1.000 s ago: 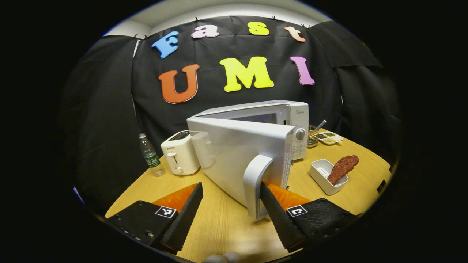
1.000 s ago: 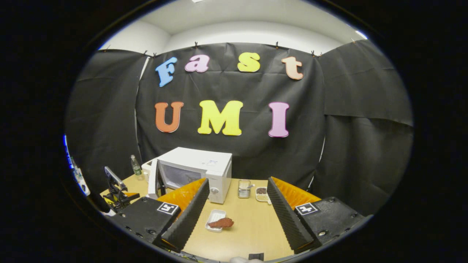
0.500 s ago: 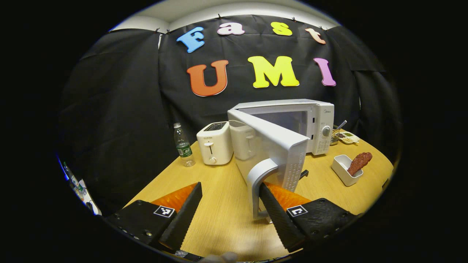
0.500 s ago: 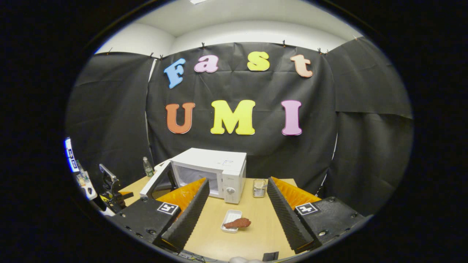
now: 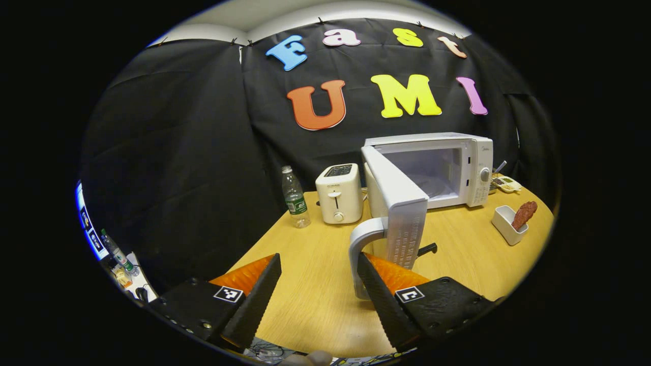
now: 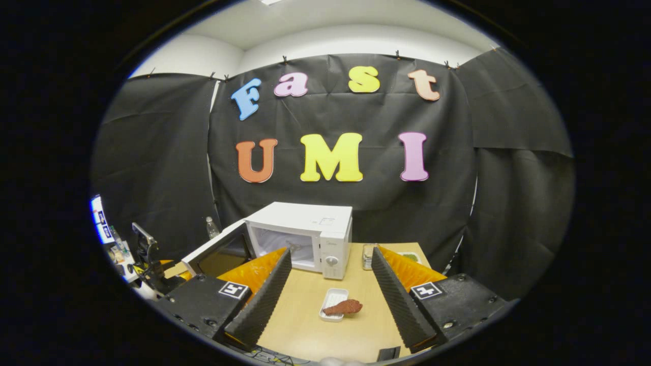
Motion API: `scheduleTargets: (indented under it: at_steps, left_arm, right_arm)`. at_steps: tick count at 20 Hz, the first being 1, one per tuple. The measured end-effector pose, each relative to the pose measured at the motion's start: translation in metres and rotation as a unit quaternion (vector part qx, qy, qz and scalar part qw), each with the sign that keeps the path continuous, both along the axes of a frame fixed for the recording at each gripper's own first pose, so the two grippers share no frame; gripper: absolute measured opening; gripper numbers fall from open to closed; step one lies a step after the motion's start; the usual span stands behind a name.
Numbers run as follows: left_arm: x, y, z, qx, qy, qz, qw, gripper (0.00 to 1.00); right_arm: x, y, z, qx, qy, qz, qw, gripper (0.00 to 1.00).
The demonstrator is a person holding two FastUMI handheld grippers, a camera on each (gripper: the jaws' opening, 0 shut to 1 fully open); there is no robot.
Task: Open the microwave oven with the left hand, put the food in, and close the microwave oven.
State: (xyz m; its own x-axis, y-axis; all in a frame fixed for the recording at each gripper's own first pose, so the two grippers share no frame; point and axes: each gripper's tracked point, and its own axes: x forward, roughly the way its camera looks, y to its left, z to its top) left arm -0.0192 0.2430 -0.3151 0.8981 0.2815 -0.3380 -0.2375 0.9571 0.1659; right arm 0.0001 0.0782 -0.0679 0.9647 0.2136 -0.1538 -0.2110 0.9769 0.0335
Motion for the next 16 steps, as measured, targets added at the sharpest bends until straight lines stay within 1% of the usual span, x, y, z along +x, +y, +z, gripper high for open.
scheduleTargets:
  at_steps: [1, 2, 3, 5, 6, 8, 9, 10, 11, 14, 16]
  left_arm:
    - [-0.001, 0.009, -0.001, 0.005, 0.002, 0.006, 1.0, 0.93]
    - [-0.001, 0.019, -0.001, 0.005, 0.003, 0.013, 1.0, 0.93]
    - [-0.001, 0.028, -0.001, 0.002, 0.003, 0.024, 1.0, 0.94]
    - [-0.002, 0.036, -0.003, -0.007, 0.004, 0.037, 0.999, 0.95]
    - [-0.003, 0.037, -0.002, -0.004, 0.0, 0.037, 0.999, 0.95]
    - [-0.006, 0.039, 0.0, -0.003, -0.002, 0.039, 0.999, 0.94]
    - [-0.009, 0.037, 0.002, -0.009, -0.003, 0.04, 0.999, 0.95]
    - [-0.012, 0.036, 0.005, -0.012, -0.004, 0.041, 0.999, 0.96]
    - [-0.015, 0.031, 0.01, -0.011, -0.007, 0.037, 0.999, 0.95]
    - [-0.029, 0.013, 0.026, -0.014, -0.013, 0.028, 0.999, 0.95]
    - [-0.035, -0.007, 0.044, -0.018, -0.022, 0.022, 0.999, 0.95]
  right_arm:
    - [0.001, 0.0, -0.001, -0.003, 0.0, -0.002, 1.0, 1.0]
    - [0.002, -0.001, -0.002, -0.007, 0.001, -0.002, 1.0, 0.95]
    - [0.003, -0.003, -0.005, -0.011, 0.002, -0.006, 1.0, 1.0]
    - [0.006, -0.008, -0.01, -0.014, 0.007, -0.011, 1.0, 1.0]
    - [0.009, -0.012, -0.014, -0.014, 0.01, -0.014, 1.0, 0.96]
    - [0.016, -0.021, -0.028, -0.015, 0.022, -0.02, 0.999, 0.95]
    - [0.018, -0.026, -0.04, -0.014, 0.031, -0.022, 0.999, 0.96]
    - [0.023, -0.031, -0.053, -0.009, 0.044, -0.023, 0.999, 1.0]
    - [0.028, -0.038, -0.069, -0.001, 0.058, -0.025, 0.998, 0.96]
    - [0.046, -0.059, -0.121, 0.022, 0.107, -0.033, 0.994, 0.96]
    - [0.06, -0.067, -0.162, 0.04, 0.148, -0.028, 0.988, 0.95]
